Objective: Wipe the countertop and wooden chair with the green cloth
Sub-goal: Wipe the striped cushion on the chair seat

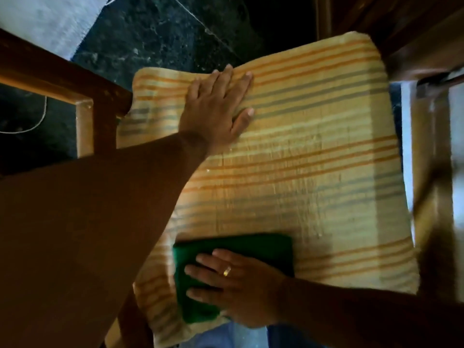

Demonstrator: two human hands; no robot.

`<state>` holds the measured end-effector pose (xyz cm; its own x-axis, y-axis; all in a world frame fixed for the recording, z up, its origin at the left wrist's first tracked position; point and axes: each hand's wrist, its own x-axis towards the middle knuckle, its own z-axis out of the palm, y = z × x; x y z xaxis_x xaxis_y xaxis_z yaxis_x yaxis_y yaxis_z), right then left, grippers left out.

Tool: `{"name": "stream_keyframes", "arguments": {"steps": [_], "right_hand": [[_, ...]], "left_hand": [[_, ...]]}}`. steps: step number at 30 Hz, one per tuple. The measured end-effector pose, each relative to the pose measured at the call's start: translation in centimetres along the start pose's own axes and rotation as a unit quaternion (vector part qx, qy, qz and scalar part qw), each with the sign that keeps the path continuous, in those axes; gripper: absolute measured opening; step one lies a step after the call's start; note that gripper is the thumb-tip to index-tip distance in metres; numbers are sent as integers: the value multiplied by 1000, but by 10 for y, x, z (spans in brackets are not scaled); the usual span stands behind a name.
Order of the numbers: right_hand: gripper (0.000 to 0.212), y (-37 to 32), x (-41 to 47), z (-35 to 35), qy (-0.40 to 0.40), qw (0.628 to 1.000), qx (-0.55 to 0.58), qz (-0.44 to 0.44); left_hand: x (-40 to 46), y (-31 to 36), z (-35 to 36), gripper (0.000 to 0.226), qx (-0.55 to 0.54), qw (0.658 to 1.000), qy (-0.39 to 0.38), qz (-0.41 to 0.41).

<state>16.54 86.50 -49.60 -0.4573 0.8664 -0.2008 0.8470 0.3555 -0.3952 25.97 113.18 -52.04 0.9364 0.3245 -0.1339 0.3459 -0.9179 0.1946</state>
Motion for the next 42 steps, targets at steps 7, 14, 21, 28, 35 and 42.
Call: {"name": "stream_keyframes", "arguments": {"steps": [7,14,21,28,35,42], "right_hand": [[72,143,-48,-45,42,983,-73,164],[70,262,-86,-105,85,875,-106,466],[76,43,-113,-16,-35,980,-68,184],[80,118,-125,-44,-26,995,-68,73],[81,276,-65,-127,35,895,-99,434],[69,222,11,-105,119,869,-69,475]], "left_hand": [[0,3,0,66,13,1000,16,-18],[3,3,-4,66,1,1000,-4,-23],[1,3,-6,67,5,999,-23,-22],[2,3,-5,68,8,999,-18,-34],[-49,9,-12,78,22,990,-35,-135],[-111,-29,-18,67,3,987,-11,-162]]}}
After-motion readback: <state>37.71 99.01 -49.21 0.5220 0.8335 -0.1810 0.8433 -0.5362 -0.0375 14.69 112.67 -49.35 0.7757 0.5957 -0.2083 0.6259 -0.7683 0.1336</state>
